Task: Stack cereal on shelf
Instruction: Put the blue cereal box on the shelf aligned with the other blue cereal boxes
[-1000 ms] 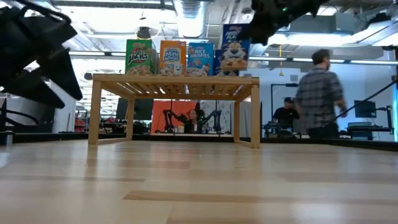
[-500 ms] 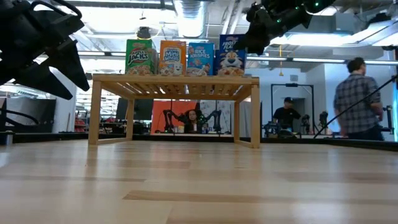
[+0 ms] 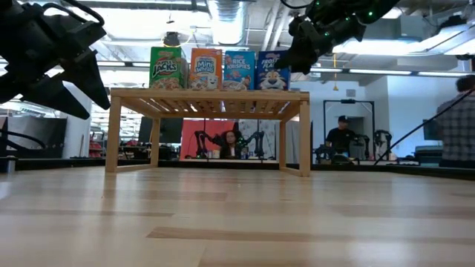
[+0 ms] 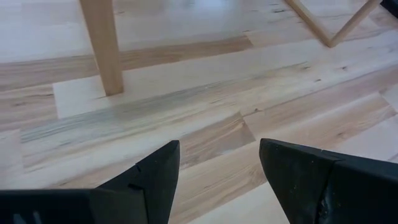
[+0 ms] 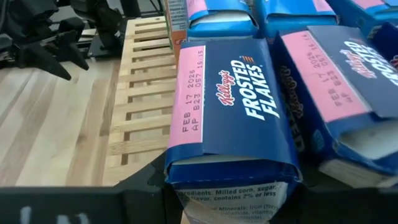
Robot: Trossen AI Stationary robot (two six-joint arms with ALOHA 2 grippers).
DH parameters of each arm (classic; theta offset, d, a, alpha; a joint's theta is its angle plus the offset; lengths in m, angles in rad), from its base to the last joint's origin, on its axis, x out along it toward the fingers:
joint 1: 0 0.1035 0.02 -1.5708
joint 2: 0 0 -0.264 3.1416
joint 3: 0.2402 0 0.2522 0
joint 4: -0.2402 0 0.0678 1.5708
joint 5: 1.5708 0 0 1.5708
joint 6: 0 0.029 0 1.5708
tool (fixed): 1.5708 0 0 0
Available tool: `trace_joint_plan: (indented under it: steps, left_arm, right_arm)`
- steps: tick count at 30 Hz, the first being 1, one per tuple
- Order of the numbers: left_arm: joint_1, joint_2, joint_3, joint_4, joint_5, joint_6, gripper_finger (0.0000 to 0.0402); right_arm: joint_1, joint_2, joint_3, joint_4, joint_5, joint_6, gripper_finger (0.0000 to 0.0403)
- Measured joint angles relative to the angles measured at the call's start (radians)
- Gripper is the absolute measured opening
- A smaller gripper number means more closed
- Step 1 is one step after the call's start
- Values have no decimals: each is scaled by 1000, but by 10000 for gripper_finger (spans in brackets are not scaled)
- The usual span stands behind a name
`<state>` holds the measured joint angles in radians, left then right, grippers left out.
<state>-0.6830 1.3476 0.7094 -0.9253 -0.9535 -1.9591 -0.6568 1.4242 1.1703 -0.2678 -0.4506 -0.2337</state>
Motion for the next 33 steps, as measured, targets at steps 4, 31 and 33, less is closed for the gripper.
trace_joint_plan:
  steps: [4, 31, 33]
  left_arm:
    - [0, 0, 0, 1, 0, 0, 210]
    - [0, 0, 0, 0, 0, -15, 210]
    - [0, -2, 0, 0, 0, -17, 210]
  right_arm:
    - [0, -2, 0, -3, 2, 0, 192]
    - [-16, -5, 164, -271, 34, -27, 250]
    - [-16, -5, 185, -322, 34, -27, 250]
